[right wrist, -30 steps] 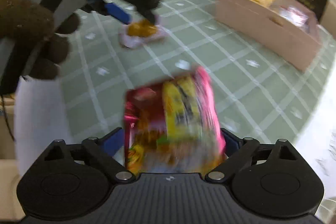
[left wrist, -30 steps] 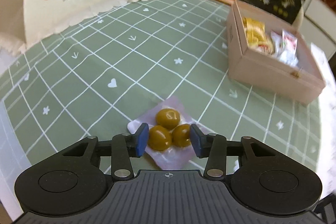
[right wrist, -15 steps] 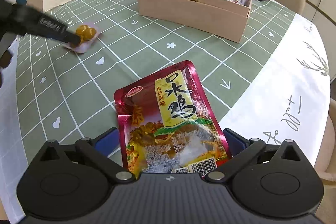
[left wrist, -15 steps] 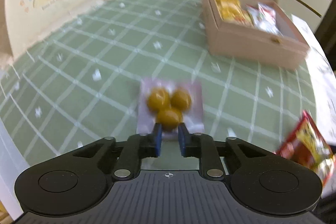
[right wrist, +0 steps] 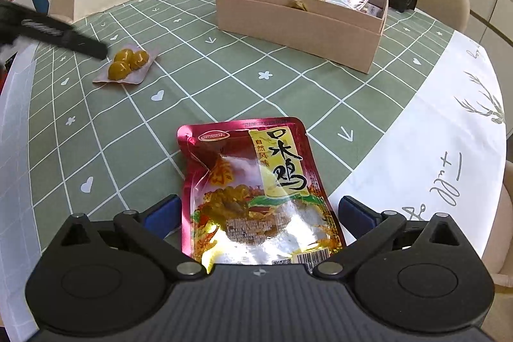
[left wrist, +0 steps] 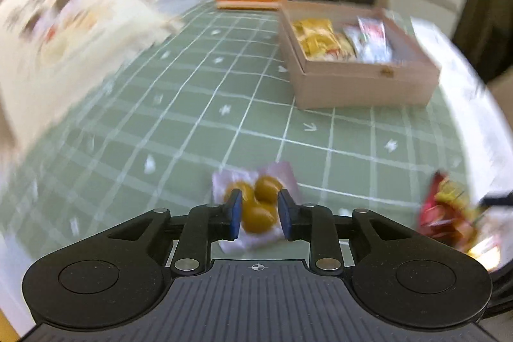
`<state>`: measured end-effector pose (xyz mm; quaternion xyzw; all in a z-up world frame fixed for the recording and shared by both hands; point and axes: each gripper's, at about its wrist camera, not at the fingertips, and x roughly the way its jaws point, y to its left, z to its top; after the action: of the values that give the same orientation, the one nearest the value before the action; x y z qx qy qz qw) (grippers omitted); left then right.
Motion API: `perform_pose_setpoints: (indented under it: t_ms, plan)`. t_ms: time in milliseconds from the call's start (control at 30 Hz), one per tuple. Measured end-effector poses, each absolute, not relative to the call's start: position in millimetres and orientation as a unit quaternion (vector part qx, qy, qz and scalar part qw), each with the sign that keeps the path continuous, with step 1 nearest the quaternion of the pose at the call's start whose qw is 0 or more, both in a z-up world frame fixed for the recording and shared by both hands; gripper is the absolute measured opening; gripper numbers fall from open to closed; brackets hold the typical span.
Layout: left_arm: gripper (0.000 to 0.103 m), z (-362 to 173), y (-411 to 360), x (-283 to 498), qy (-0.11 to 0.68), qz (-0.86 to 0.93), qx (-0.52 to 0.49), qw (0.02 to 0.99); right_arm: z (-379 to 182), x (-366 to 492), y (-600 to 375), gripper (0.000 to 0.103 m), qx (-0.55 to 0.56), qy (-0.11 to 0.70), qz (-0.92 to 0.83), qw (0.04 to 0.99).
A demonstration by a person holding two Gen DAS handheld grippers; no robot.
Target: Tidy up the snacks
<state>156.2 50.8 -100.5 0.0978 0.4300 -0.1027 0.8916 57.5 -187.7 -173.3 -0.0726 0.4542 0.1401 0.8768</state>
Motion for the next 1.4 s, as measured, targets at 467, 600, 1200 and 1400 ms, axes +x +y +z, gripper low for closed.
perform_pose_setpoints:
  t_ms: [467, 600, 1200, 1400]
  plan:
    - [0.032, -110.2, 32.2, 156.7, 0.483, -0.233, 0.087, 0.840, -174.0, 48.7, -192.3, 0.103, -0.071, 0.439, 0.144, 0.884]
    - [0.032, -97.1, 25.7, 129.2, 0.453, -0.225, 0.092, 0.858, -174.2, 48.6, -193.3, 0.103, -0.074, 0.437, 0.150, 0.884]
    - [0.045, -113.9, -14.5, 129.0, 0.476, -0.232, 0.120, 0.840, -175.8, 45.3, -195.7, 0.103, -0.075, 0.424, 0.161, 0.888]
    - [0.045, -104.5, -18.0, 127.7, 0.429, -0.247, 0.155, 0.855, -176.0, 44.4, -195.8, 0.103, -0.075, 0.422, 0.162, 0.889]
